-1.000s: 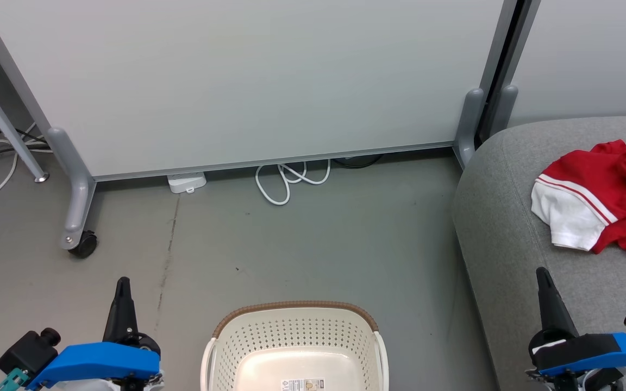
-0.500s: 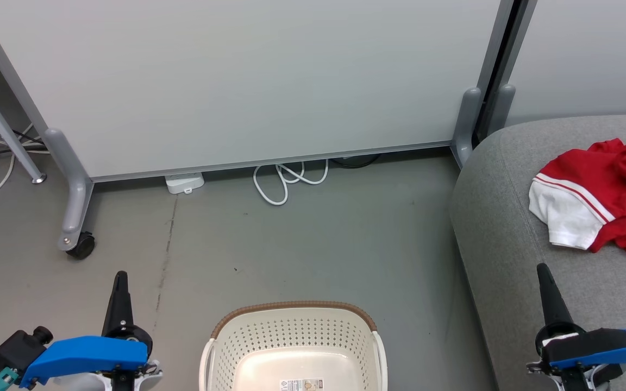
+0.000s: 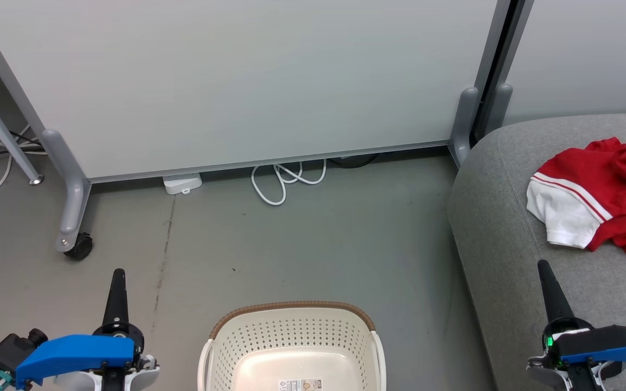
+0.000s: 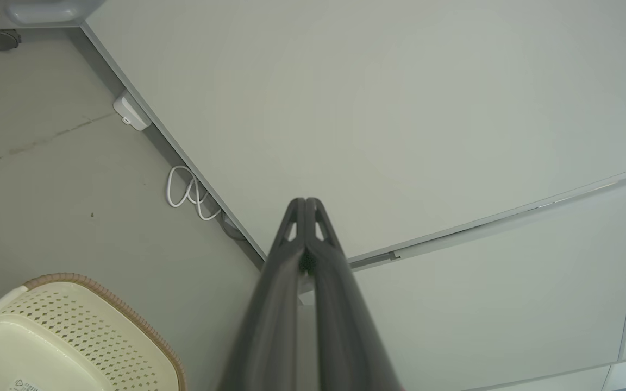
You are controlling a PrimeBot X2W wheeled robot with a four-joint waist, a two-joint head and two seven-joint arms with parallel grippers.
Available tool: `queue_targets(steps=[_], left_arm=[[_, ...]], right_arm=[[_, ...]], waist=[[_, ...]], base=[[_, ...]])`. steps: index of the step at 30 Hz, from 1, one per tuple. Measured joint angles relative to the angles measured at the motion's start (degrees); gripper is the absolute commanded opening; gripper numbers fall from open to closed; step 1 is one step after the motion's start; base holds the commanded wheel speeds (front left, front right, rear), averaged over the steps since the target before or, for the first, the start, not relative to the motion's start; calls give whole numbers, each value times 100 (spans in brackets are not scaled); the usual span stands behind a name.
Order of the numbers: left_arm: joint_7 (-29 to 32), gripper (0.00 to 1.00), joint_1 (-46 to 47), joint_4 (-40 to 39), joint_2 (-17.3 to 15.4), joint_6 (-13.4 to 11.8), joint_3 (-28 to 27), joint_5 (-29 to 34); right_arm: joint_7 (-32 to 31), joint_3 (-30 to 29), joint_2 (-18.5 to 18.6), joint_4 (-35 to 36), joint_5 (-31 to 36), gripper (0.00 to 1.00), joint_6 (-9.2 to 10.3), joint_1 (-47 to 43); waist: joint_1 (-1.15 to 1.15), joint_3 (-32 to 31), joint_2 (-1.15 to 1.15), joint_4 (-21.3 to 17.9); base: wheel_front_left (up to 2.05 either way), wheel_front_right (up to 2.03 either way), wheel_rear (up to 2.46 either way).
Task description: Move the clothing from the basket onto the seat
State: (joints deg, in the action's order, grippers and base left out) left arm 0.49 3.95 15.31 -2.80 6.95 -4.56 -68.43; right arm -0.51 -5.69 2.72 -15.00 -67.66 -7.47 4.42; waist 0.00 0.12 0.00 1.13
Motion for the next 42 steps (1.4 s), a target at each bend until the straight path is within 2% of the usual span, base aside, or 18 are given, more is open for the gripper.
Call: queue_targets(steps=[42], left_arm=[[506,0,174,-91,-2,16,-165,-1974]], right_arm=[[-503,-67,3,76,-2041,0,0,124]], waist=[[0,5,0,-90]], base=[[0,0,0]])
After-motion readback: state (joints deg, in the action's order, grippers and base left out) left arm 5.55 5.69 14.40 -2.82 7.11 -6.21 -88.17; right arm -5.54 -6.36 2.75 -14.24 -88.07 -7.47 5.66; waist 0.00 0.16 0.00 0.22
